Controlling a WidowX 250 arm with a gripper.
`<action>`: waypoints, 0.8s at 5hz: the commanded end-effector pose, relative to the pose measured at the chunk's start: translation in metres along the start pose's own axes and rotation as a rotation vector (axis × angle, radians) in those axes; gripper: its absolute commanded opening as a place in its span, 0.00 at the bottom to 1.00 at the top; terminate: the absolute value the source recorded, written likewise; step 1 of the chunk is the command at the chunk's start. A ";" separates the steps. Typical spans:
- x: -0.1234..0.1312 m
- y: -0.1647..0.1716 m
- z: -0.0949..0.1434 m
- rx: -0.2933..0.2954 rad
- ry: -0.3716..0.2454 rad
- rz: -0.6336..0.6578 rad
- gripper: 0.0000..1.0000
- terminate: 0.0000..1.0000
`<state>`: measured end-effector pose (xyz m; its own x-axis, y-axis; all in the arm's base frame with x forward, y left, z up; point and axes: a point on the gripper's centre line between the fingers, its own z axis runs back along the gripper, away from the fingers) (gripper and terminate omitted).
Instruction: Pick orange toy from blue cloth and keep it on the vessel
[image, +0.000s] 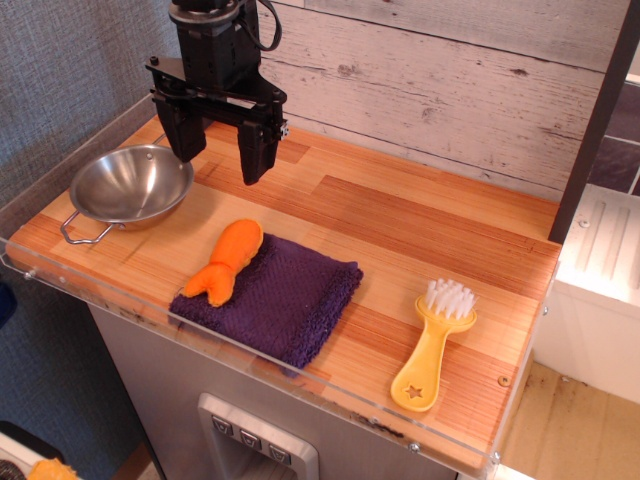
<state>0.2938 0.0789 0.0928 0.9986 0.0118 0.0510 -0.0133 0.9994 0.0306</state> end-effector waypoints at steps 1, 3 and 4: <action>0.000 0.000 0.000 0.000 0.000 0.000 1.00 0.00; -0.029 -0.009 -0.012 0.031 -0.046 -0.061 1.00 0.00; -0.039 -0.013 -0.027 0.044 -0.081 -0.064 1.00 0.00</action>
<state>0.2516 0.0655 0.0521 0.9956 -0.0413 0.0844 0.0359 0.9972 0.0651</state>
